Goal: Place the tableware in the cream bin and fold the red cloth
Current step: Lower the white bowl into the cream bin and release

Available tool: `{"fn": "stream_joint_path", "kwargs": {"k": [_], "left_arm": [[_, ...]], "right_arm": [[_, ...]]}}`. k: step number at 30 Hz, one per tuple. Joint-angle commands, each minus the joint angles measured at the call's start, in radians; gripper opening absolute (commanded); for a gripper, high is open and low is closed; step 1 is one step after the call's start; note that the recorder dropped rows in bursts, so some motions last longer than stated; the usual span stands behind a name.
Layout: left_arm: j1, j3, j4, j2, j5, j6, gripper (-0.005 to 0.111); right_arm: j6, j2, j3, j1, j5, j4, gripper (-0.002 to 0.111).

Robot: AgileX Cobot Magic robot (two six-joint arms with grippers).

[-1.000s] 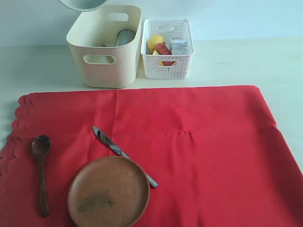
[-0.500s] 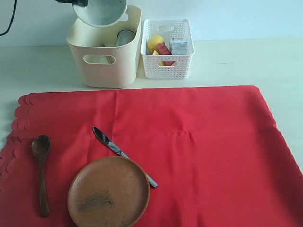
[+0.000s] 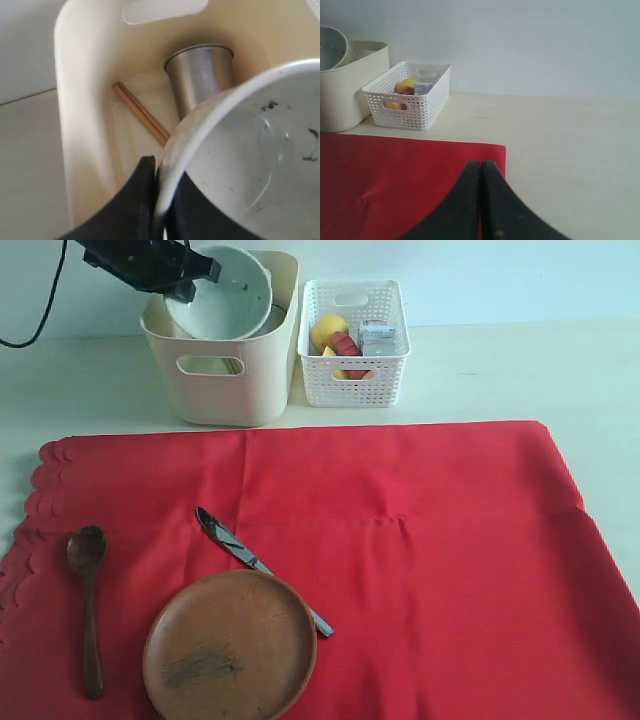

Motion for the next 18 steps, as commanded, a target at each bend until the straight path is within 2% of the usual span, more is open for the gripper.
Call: {"fn": "stream_joint_path", "kwargs": {"k": [1,10,12,18], "left_arm": [[-0.021,-0.008,-0.003,0.014,0.003,0.028,0.013],[-0.026,-0.008,0.007,0.014,0.031,0.029,0.016],[-0.026,-0.008,0.010,0.014,0.043,0.029,0.022],[-0.026,-0.029,0.035,0.014,0.075,0.029,0.050]], "right_arm": [[0.007,-0.006,0.002,-0.005,-0.005,-0.006,0.000],[0.007,-0.006,0.002,-0.005,-0.005,-0.006,0.000],[0.007,-0.006,0.002,-0.005,-0.005,-0.006,0.000],[0.007,-0.006,0.002,-0.005,-0.005,-0.006,0.000]]}}
